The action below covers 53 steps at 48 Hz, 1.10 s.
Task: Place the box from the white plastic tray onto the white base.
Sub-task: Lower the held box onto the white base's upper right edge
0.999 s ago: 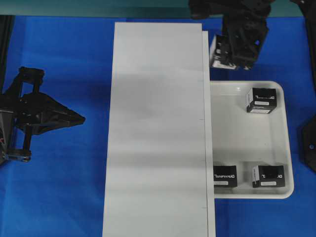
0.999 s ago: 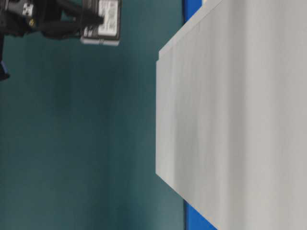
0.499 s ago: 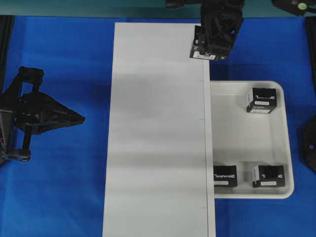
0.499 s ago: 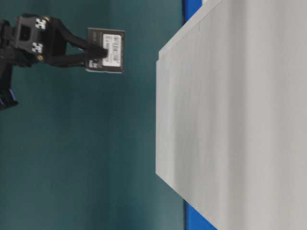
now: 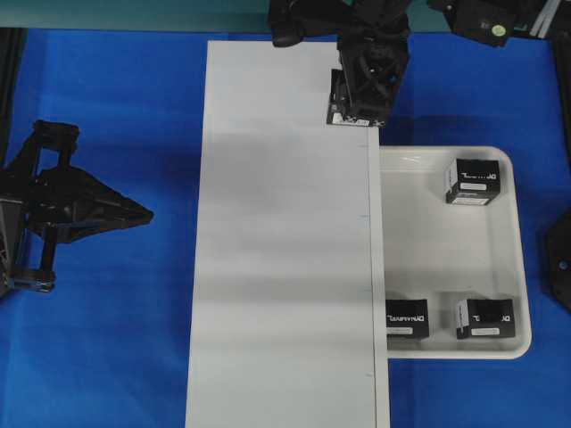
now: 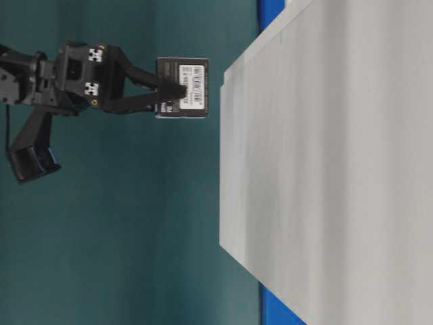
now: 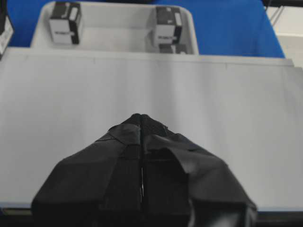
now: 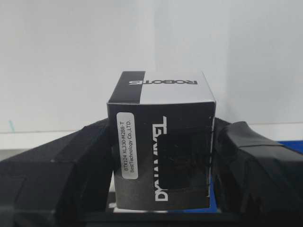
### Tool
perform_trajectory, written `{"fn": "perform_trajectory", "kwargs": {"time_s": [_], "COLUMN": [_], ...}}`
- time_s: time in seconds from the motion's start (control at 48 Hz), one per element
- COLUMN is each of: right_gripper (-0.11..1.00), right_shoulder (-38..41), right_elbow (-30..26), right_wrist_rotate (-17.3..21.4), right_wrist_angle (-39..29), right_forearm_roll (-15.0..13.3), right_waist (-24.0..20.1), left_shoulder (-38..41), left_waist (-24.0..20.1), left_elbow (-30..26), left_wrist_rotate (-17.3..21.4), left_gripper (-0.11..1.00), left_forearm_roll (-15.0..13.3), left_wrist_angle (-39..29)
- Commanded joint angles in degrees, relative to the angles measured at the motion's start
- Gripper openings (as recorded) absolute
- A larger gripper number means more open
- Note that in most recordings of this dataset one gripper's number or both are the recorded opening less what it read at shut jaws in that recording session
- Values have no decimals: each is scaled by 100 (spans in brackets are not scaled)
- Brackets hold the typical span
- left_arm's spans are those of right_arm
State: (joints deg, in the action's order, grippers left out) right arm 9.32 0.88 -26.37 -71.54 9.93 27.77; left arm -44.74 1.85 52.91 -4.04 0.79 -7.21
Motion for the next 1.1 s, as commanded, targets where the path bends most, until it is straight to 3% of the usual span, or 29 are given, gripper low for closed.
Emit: {"fn": "perform_trajectory", "kwargs": {"time_s": [0.0,0.583,1.082], "right_gripper": [59,59,59], "right_shoulder": [88,105,114], "right_elbow": [-18,18,448], "right_wrist_rotate": [0,-18,-18], "right_wrist_angle": [70,105,642], "right_forearm_roll": [-44,-97,-105], "right_waist": [-88,-105,-185], "left_shoulder": [-9,-9,-18], "left_waist": [-9,-9,-9], "left_elbow": [-149,-149,-149], "left_wrist_rotate": [-9,-9,-9], "left_gripper": [-7,-7,-7], "left_forearm_roll": [9,9,9], "left_wrist_angle": [35,35,26]}}
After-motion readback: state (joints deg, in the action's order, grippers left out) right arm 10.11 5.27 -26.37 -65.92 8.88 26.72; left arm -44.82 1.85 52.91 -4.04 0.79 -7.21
